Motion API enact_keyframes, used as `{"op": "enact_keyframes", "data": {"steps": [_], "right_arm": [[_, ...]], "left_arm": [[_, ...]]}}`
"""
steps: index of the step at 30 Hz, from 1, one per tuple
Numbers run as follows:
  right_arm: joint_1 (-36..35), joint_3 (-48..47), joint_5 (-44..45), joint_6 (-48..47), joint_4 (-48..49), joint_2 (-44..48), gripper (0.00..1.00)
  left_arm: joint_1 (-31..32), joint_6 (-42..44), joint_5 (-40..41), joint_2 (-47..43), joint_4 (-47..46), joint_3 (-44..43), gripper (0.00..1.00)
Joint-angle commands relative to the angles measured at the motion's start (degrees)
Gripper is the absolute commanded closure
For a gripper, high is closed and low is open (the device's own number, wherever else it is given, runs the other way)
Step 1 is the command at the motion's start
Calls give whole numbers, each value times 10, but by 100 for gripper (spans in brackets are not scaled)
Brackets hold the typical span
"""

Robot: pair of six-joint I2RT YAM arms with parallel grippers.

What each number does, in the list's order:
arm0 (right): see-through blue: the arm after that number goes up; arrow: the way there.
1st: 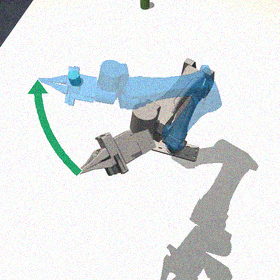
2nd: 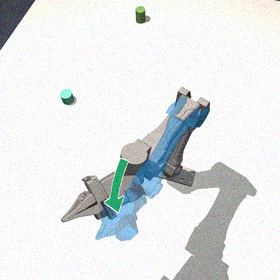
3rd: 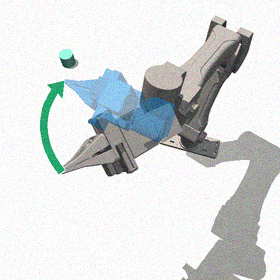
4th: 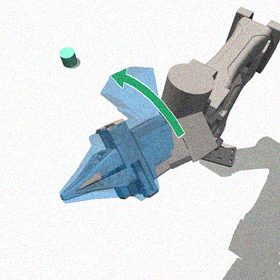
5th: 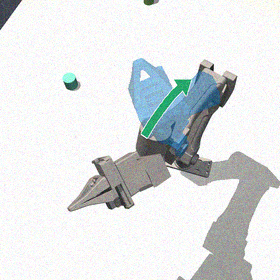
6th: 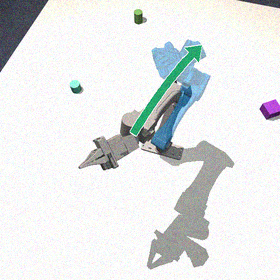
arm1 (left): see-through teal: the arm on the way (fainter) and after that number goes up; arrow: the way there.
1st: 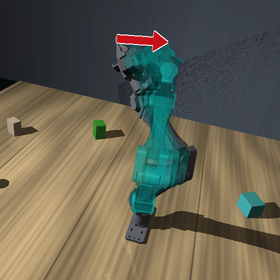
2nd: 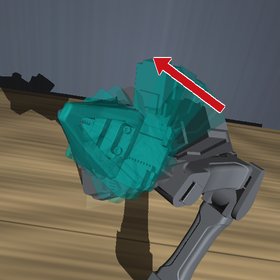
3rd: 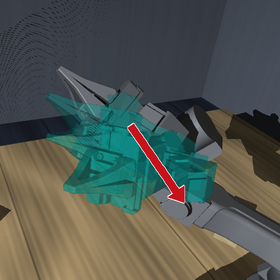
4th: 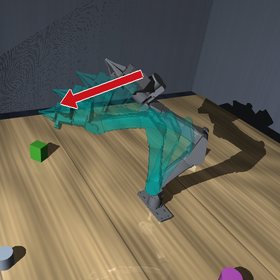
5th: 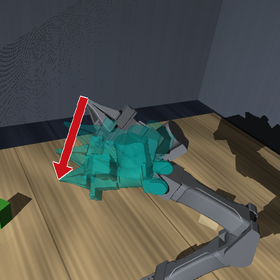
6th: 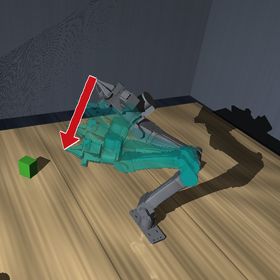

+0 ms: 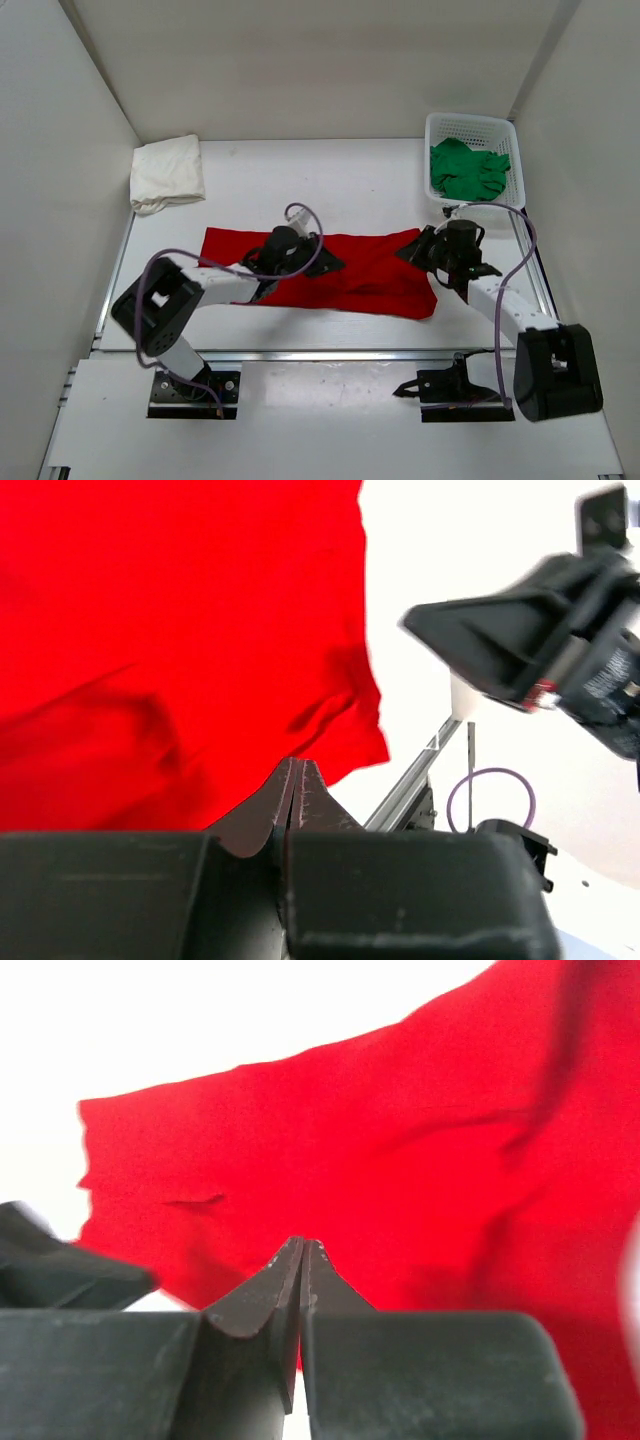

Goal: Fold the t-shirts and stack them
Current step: Fold the other side of the tshirt into a rectangle

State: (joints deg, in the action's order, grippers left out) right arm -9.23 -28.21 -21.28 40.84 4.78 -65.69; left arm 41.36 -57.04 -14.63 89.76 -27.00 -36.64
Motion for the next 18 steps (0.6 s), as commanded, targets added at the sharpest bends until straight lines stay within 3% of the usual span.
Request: {"op": "enact_keyframes", "data": {"steps": [1,8,18], "right_arm": [[19,-36,-19,-116,-92,-65,99],[-12,-10,-4,-122,-66,-111,100],[-47,63,-23,-102,-92,5,100]], "left_arm": [[31,27,-27,63,25,-87,93],[57,68,-58,189,96,-176,94],[68,45,-117,155,24,-68,95]]}}
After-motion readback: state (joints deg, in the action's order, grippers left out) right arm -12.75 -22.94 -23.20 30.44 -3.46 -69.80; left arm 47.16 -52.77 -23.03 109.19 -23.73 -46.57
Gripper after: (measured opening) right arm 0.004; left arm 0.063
